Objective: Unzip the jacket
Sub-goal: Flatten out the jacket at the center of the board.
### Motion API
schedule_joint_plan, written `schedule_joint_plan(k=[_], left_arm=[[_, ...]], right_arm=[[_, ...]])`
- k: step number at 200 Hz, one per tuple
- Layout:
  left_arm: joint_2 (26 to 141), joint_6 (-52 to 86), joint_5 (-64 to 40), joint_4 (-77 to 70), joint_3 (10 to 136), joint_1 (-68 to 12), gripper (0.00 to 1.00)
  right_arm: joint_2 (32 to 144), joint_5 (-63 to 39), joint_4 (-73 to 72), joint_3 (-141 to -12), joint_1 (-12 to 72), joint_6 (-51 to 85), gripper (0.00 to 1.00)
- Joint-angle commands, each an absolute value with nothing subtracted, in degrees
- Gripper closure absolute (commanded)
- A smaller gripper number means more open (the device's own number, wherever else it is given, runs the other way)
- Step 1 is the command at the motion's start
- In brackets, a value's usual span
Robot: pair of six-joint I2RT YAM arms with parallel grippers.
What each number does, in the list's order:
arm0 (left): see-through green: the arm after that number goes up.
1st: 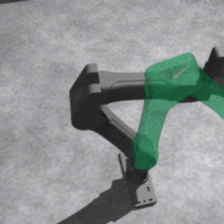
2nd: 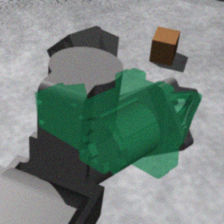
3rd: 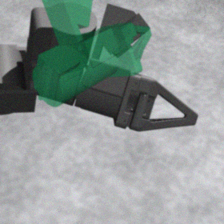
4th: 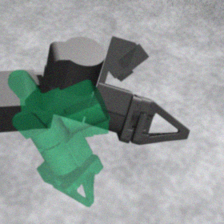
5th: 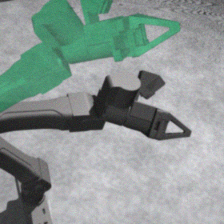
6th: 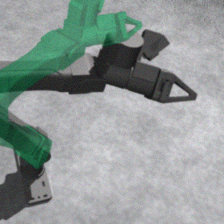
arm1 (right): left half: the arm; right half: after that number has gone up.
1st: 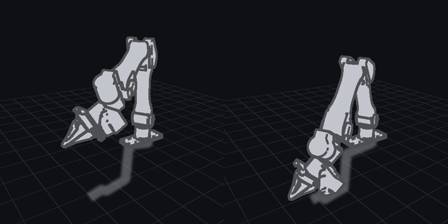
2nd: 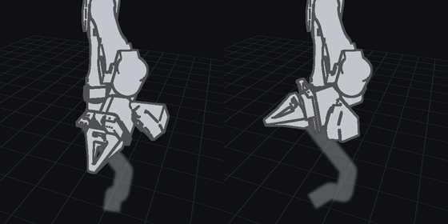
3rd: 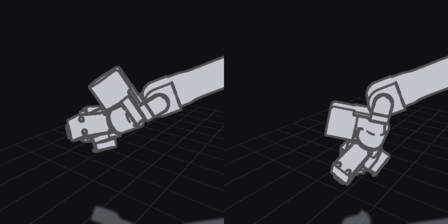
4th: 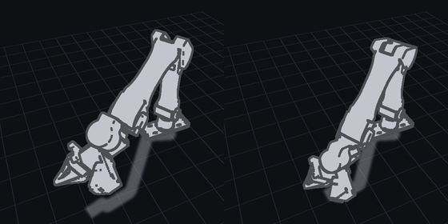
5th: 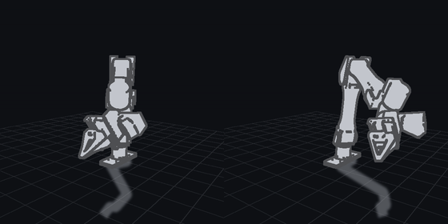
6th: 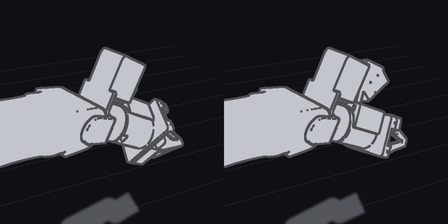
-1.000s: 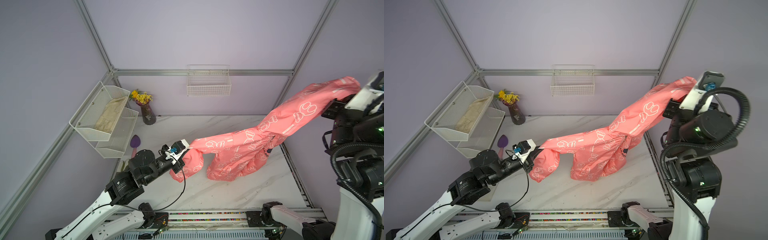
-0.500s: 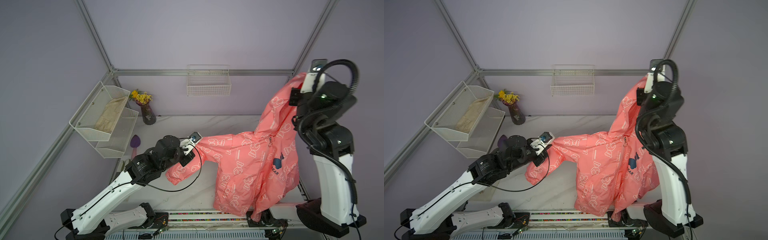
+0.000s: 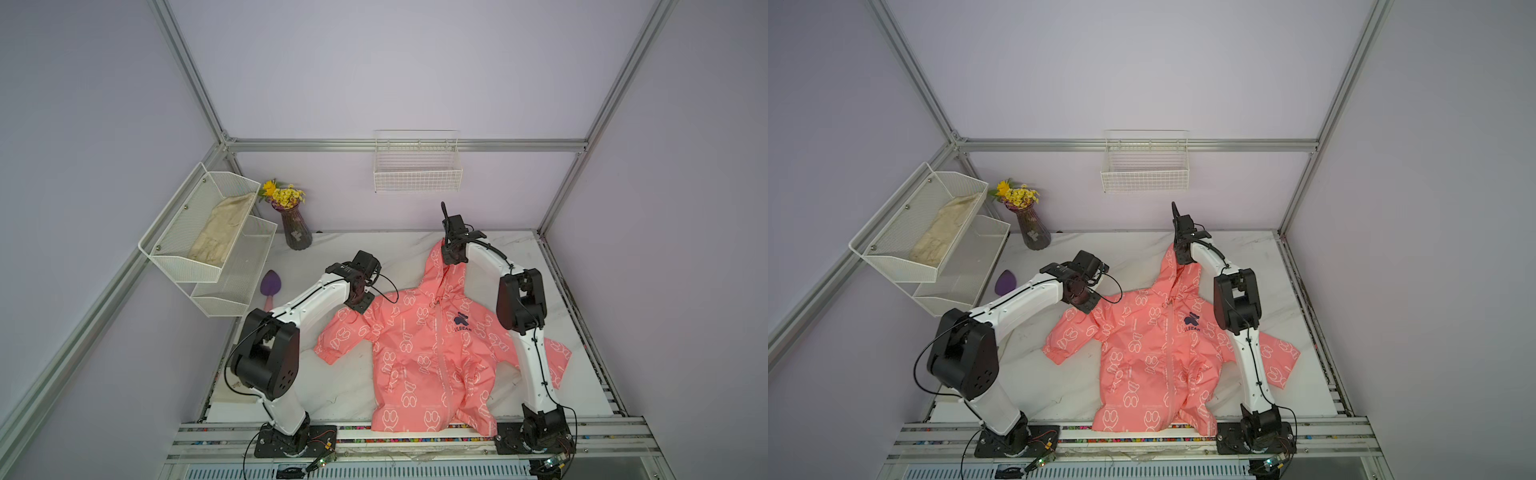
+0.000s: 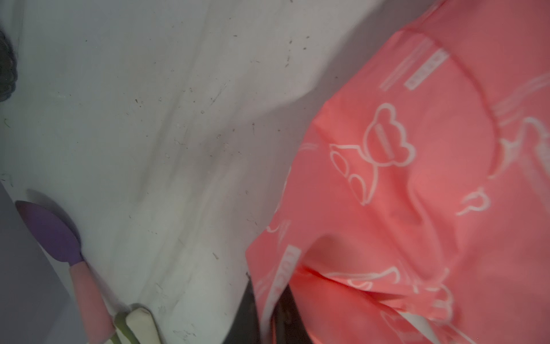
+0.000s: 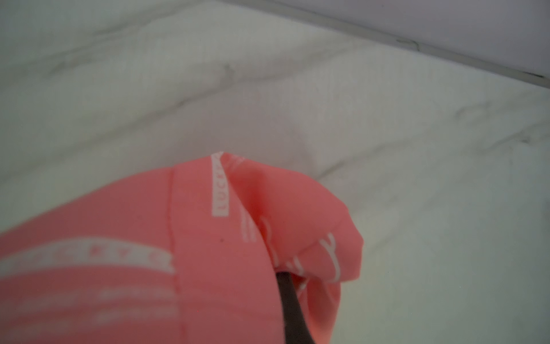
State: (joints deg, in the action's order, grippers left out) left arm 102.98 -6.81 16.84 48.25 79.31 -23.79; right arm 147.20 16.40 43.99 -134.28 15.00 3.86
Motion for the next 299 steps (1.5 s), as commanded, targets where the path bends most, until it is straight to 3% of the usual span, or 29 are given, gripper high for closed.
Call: schedule_joint_plan(k=[1, 4, 8, 15, 20, 31, 44, 70, 87, 118, 149, 180, 224, 242, 259, 278, 299], left_arm=[[105.76, -6.1, 24.5, 48.27, 87.7, -20.52, 0.33], [106.11, -6.13, 25.17, 48.18, 88.24, -20.15, 0.23], [106.44, -5.92, 26.41, 48.16, 88.88, -19.85, 0.2], [106.77, -5.59, 28.33, 47.95, 89.73, -19.47, 0.16], [106.55, -5.24, 29.88, 47.58, 90.04, -19.1, 0.15], [105.37, -3.28, 33.83, 45.64, 89.83, -18.57, 0.12], [103.53, 0.8, 36.07, 44.88, 89.33, -17.7, 0.0], [99.61, 11.59, 36.01, 47.76, 88.51, -16.72, 0.0], [98.01, 20.88, 30.56, 53.29, 88.92, -16.18, 0.0], [91.77, 34.84, 15.91, 54.14, 80.35, -16.17, 0.0], [85.88, 44.39, 8.49, 48.15, 69.31, -17.06, 0.0], [85.6, 45.8, 5.45, 44.34, 65.14, -19.53, 0.03], [88.77, 49.1, 1.13, 38.87, 62.7, -23.72, 0.04], [90.33, 51.58, -0.42, 34.6, 61.02, -26.04, 0.06], [92.72, 52.9, -1.67, 32.23, 60.73, -27.77, 0.11], [95.43, 53.2, -2.87, 31.33, 61.0, -28.68, 0.22], [96.69, 53.35, -3.46, 28.56, 59.62, -28.56, 0.36]], right_arm=[[153.38, 11.51, 53.54, -153.33, 12.39, 9.28, 0.82], [154.17, 10.79, 54.5, -155.06, 12.1, 9.47, 0.73], [154.79, 9.72, 55.69, -156.4, 11.67, 10.24, 0.57], [154.29, 8.02, 56.07, -155.57, 10.95, 10.96, 0.41], [152.88, 6.26, 55.79, -153.48, 10.31, 11.29, 0.35], [148.73, 2.73, 55.1, -147.82, 8.76, 13.24, 0.3], [143.25, -1.44, 55.31, -141.34, 6.9, 15.1, 0.27], [132.53, -4.84, 56.46, -131.03, 5.37, 15.99, 0.25], [125.96, -5.35, 56.87, -124.58, 5.41, 16.65, 0.25], [110.24, -3.89, 50.06, -105.27, 5.44, 20.6, 0.25], [96.7, -4.49, 45.1, -86.78, 4.8, 27.17, 0.25], [90.63, -7.11, 45.22, -74.84, 1.69, 31.0, 0.25], [83.56, 3.03, 43.19, -62.84, 1.08, 33.46, 0.24], [87.07, 3.06, 39.56, -59.86, 0.71, 33.21, 0.25], [95.03, 1.03, 37.83, -61.15, 0.75, 31.66, 0.33], [101.79, -0.85, 34.52, -63.59, 0.79, 29.39, 0.59], [107.02, -3.3, 30.39, -66.86, 0.85, 28.79, 0.79]])
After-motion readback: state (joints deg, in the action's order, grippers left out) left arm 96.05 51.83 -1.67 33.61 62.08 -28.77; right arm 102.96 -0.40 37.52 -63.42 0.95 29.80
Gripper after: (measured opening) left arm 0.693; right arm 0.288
